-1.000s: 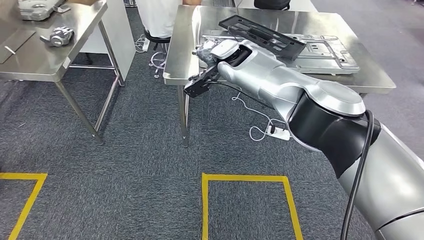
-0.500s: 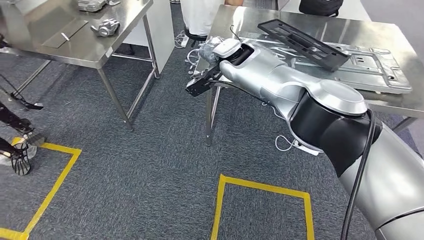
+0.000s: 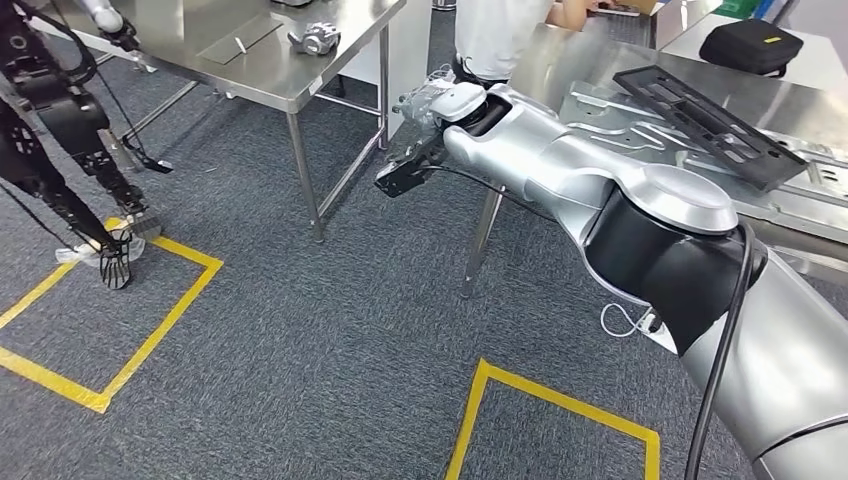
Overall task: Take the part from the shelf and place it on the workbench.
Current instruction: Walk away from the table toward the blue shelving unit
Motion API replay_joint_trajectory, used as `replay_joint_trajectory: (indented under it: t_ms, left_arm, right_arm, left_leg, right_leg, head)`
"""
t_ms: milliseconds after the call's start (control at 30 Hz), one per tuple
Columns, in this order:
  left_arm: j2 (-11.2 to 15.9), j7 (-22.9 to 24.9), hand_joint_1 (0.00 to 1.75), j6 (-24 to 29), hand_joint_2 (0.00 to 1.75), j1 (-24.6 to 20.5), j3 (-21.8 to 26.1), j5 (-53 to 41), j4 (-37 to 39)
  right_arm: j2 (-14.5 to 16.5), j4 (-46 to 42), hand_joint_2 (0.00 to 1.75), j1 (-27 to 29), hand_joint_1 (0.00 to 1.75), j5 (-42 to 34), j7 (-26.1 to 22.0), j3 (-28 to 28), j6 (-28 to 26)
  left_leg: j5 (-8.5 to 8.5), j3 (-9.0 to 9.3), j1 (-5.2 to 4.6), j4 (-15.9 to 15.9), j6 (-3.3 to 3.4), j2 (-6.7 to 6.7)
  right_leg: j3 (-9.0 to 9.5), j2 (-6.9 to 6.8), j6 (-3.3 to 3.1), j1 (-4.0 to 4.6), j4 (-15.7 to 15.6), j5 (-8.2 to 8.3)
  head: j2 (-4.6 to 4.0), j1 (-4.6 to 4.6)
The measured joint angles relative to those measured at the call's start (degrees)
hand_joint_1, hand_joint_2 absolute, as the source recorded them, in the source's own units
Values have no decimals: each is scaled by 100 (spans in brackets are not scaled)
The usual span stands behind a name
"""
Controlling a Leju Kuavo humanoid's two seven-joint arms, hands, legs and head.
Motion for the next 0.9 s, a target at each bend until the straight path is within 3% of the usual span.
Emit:
replay_joint_trajectory:
  t_ms: [33, 67, 133, 200, 267, 300, 367, 400, 433, 500, 533, 600, 667, 700, 800, 867, 900]
  left_arm:
    - [1, 0, 0, 1, 0, 2, 0, 0, 0]
    - [1, 0, 0, 1, 0, 2, -1, 0, 0]
    - [-3, 0, 0, 2, 0, -7, -2, 0, 0]
    - [-8, 0, 0, 2, 0, -18, -4, -3, 0]
    - [-7, 0, 0, 3, 0, -6, -4, -8, 0]
    - [-10, 0, 0, 4, 0, 6, -5, -10, 1]
    - [-8, 0, 0, 8, 0, 4, -5, -12, 1]
    - [-4, 0, 0, 11, 0, -1, -6, -13, 1]
    - [2, 0, 0, 14, 0, -7, -6, -14, 0]
    - [8, 0, 0, 17, 0, -2, -7, -15, 0]
    - [8, 0, 0, 17, 0, 3, -7, -16, 0]
    - [12, 0, 0, 17, 0, 6, -7, -17, 0]
    - [16, 1, 0, 18, 0, 3, -7, -18, 0]
    - [16, 0, 0, 19, 0, 7, -8, -19, 0]
    - [17, -1, 0, 20, 0, 23, -9, -19, 0]
    - [18, -1, 0, 20, 0, 22, -9, -18, 0]
    - [19, -1, 0, 20, 0, 21, -9, -17, 0]
  right_arm:
    - [-11, -2, 0, 22, 0, -2, 1, 3, 0]
    - [-21, -8, 0, 30, 0, -5, 1, 6, -1]
    - [-35, -24, 0, 26, 0, -9, 1, 8, -2]
    - [-57, -40, 0, 19, 0, -11, 0, 8, 2]
    - [-62, -64, 0, 14, 0, -13, -4, 8, 6]
    - [-54, -83, 0, 13, 0, -14, -8, 8, 7]
    - [-43, -114, 0, 3, 0, -15, -15, 8, 7]
    - [-46, -116, 0, -2, 0, -16, -16, 8, 7]
    - [-50, -116, 0, -7, 0, -16, -16, 9, 7]
    - [-54, -117, 0, 1, 0, -19, -18, 10, 7]
    - [-53, -119, 0, 8, 0, -22, -19, 11, 7]
    - [-53, -124, 0, 17, 0, -30, -21, 12, 5]
    - [-59, -128, 0, 15, 0, -35, -22, 13, 1]
    - [-63, -131, 0, 14, 0, -38, -25, 13, -1]
    - [-52, -148, 0, 20, 0, -52, -43, 15, 0]
    - [-58, -155, 0, 24, 0, -56, -49, 17, 1]
    - [-77, -155, 0, 30, 0, -57, -50, 17, 2]
  left_leg:
    - [0, 2, -10, 6, 1, -80]
    - [0, 7, -19, 12, 0, -158]
    - [7, 3, -26, 21, -12, -301]
    - [34, -36, 2, 18, -58, -438]
    - [72, -62, 24, -16, -130, -571]
    - [64, -72, 9, -12, -156, -524]
    - [-124, -204, -28, 258, -196, -189]
    - [-297, -350, -30, 565, -211, 29]
    - [-482, -527, -19, 940, -232, 161]
    - [-646, -769, 9, 1463, -275, 248]
    - [-584, -747, 23, 1443, -293, 267]
    - [-270, -386, 47, 803, -325, 398]
    - [-95, -50, 30, 213, -287, 578]
    - [-90, 3, 15, 100, -247, 613]
    - [-79, -27, 5, 96, -115, 433]
    - [-47, -26, 17, 76, -58, 309]
    - [-38, -31, 17, 69, -40, 242]
  right_leg:
    - [21, 15, -21, 5, -106, 141]
    - [143, 63, -55, 11, -422, 367]
    - [454, 319, -142, 14, -1167, 734]
    - [605, 483, -199, 31, -1517, 830]
    - [650, 365, -228, 38, -1599, 845]
    - [692, 285, -240, 29, -1668, 872]
    - [777, 113, -272, 3, -1809, 935]
    - [796, 28, -280, 14, -1835, 946]
    - [799, -55, -291, 19, -1838, 945]
    - [792, -217, -284, 21, -1818, 929]
    - [789, -293, -272, 17, -1799, 912]
    - [788, -443, -221, 6, -1724, 851]
    - [774, -566, -145, 34, -1625, 767]
    - [771, -618, -111, 53, -1591, 737]
    - [788, -708, -32, 47, -1567, 686]
    - [690, -464, 5, 8, -1307, 474]
    - [557, -281, 14, -4, -1000, 290]
  head:
    - [0, 0]
    - [0, 0]
    - [0, 0]
    - [0, 1]
    - [1, 0]
    - [1, -2]
    - [0, -7]
    - [0, -9]
    - [0, -10]
    - [0, -11]
    - [0, -11]
    - [0, -11]
    - [0, -5]
    - [0, 1]
    - [0, 11]
    - [0, 11]
    - [0, 11]
